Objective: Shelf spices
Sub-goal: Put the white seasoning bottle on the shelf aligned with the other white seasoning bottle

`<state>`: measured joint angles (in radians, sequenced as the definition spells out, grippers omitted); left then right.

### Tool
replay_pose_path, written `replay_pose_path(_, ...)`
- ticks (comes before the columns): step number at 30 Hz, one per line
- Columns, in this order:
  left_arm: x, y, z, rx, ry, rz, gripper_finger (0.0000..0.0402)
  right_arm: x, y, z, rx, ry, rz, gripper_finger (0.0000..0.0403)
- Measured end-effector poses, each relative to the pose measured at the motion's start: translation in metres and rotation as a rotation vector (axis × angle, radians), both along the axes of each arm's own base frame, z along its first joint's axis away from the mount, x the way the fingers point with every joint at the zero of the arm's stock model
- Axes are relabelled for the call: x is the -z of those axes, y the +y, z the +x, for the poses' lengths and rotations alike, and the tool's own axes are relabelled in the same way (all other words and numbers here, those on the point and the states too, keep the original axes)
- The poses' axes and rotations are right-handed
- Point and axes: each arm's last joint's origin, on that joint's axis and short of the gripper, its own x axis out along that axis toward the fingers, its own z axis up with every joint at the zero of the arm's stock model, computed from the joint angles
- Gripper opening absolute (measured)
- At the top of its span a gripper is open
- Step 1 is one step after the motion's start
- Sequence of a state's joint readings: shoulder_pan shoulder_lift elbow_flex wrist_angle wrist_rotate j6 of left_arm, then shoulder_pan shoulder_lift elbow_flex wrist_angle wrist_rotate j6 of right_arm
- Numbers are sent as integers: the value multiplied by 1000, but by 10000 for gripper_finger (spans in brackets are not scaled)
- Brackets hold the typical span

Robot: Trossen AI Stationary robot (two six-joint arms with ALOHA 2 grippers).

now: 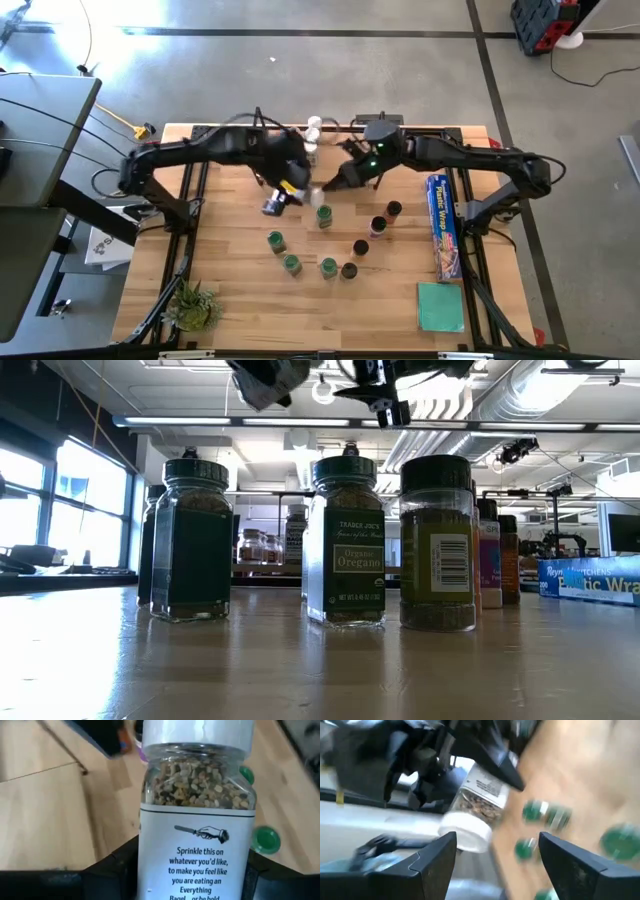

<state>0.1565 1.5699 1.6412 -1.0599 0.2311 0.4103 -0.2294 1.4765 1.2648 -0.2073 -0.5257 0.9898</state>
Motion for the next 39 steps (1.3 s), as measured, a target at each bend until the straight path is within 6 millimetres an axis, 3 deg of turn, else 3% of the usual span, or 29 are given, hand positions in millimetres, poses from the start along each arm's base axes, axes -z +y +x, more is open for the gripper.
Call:
replay_pose_path(6,1,27,-57,-203,-172,-155,193,-37,26,-16,259,-185,-456,277)
replay_pose_path(11,4,28,-87,-282,-366,-346,193,-53,46,-3,418,-372,-773,278)
replay_pose_path(16,-7,20,-97,-313,-512,-440,193,-44,45,27,427,-450,-824,278)
replay_pose_path(26,-14,15,-101,-309,-555,-470,193,-70,31,82,347,-417,-1002,279)
replay_pose_path(31,-14,14,-101,-318,-552,-460,194,-74,23,94,225,-434,-903,279)
replay_pose_path(39,-11,15,-102,-320,-529,-438,198,-69,25,96,95,-453,-816,279)
